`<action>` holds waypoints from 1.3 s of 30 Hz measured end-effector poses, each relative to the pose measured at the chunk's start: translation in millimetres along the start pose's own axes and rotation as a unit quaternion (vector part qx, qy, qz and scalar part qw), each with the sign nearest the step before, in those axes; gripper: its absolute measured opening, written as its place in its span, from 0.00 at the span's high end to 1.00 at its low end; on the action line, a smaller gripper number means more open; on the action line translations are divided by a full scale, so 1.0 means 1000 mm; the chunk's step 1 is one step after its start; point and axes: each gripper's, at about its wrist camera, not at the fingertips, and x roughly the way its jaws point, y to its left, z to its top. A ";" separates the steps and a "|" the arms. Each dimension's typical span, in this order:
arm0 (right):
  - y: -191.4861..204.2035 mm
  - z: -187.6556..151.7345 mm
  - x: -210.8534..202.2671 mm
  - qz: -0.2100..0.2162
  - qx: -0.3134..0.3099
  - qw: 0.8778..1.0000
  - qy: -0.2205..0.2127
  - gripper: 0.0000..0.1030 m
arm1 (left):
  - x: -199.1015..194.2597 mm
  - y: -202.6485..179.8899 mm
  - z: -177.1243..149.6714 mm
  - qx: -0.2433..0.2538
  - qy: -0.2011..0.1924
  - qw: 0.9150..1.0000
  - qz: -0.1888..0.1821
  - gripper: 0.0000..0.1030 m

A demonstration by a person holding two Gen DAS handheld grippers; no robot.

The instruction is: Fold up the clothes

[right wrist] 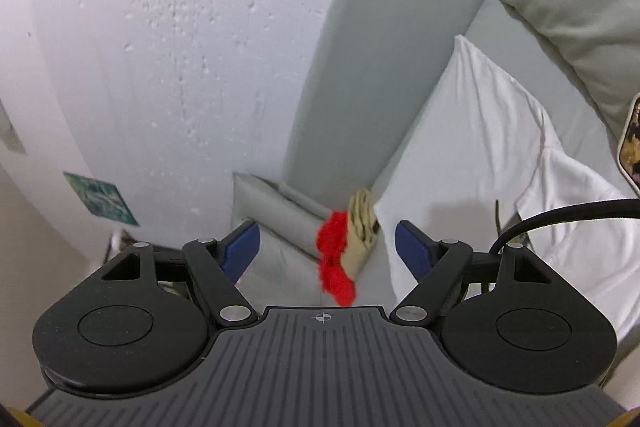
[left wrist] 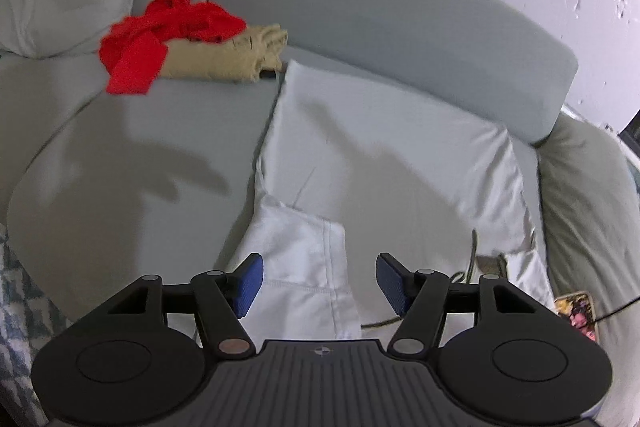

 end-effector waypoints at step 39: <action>0.051 0.011 0.035 -0.163 -0.249 0.942 -0.154 0.29 | 0.008 0.028 0.017 0.045 -0.022 0.998 0.034 0.39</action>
